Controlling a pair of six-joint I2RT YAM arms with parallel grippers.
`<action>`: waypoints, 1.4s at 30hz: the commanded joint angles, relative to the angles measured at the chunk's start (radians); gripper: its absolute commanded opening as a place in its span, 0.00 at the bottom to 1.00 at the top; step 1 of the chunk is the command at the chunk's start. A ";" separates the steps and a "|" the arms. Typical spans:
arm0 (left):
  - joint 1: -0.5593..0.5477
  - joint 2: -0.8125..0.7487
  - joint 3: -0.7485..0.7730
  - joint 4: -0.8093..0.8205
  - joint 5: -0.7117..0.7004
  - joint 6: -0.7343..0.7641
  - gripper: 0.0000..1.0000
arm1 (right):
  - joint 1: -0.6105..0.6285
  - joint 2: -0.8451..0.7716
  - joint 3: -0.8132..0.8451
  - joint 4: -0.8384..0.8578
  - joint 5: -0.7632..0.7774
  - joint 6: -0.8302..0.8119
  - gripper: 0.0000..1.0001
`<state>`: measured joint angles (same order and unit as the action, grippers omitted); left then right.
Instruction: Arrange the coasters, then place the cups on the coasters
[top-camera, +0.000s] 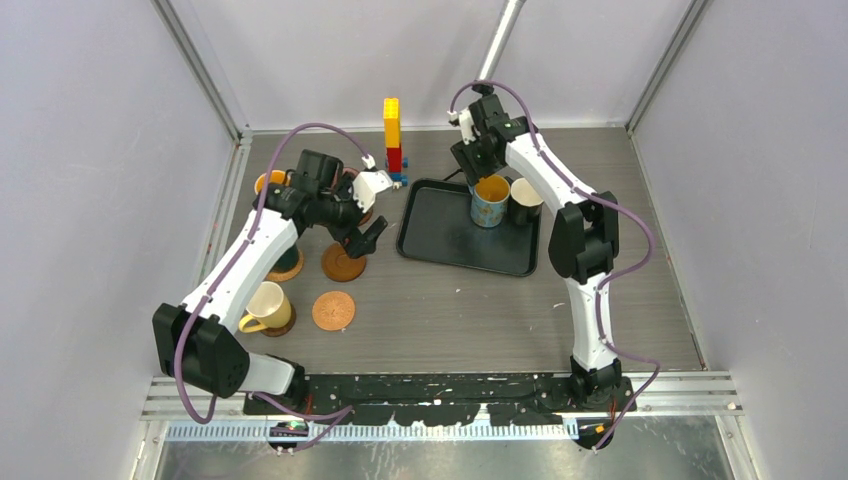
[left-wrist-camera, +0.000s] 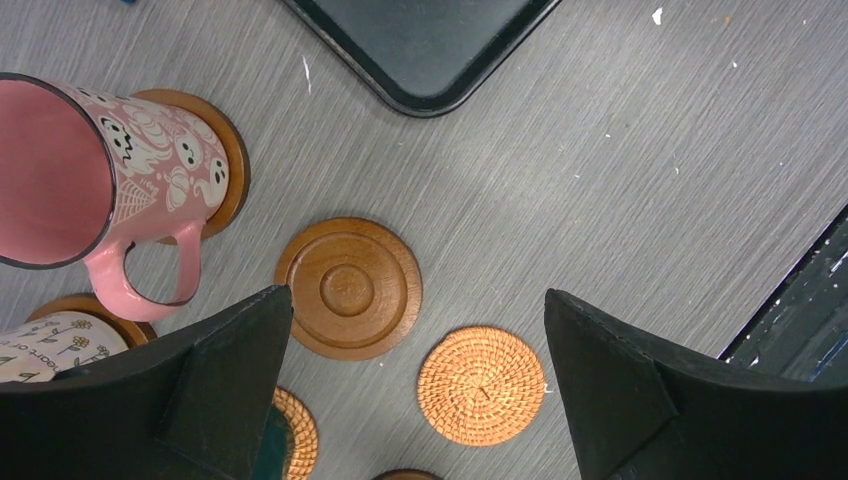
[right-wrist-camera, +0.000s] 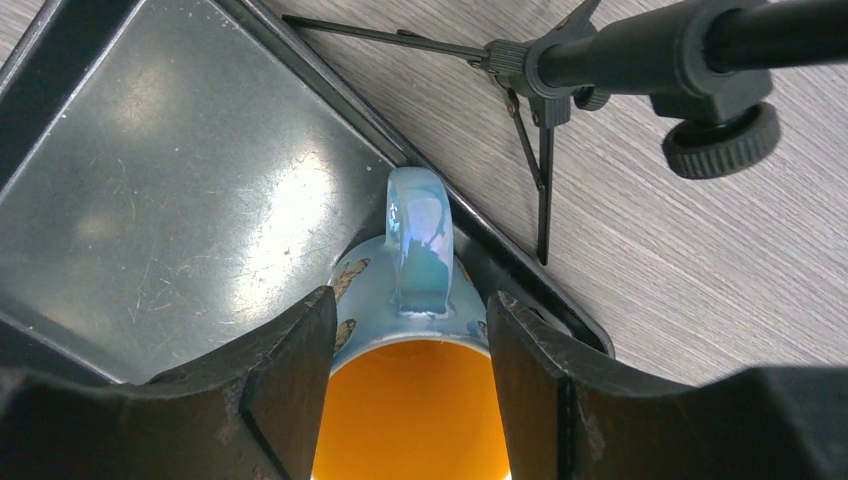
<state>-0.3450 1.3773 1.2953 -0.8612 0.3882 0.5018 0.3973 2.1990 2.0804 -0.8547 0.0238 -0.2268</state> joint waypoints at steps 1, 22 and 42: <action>0.003 -0.033 -0.007 0.041 -0.007 0.016 1.00 | 0.009 0.007 0.008 -0.032 -0.054 -0.007 0.61; 0.005 0.004 -0.002 0.071 0.052 -0.024 1.00 | 0.095 -0.168 -0.195 -0.153 -0.424 -0.075 0.52; -0.238 0.401 0.303 0.087 0.037 -0.077 0.95 | -0.119 -0.616 -0.479 -0.071 -0.492 0.039 0.65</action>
<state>-0.5339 1.6928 1.4891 -0.7933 0.4442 0.4473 0.3214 1.6772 1.6844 -0.9493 -0.4477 -0.2337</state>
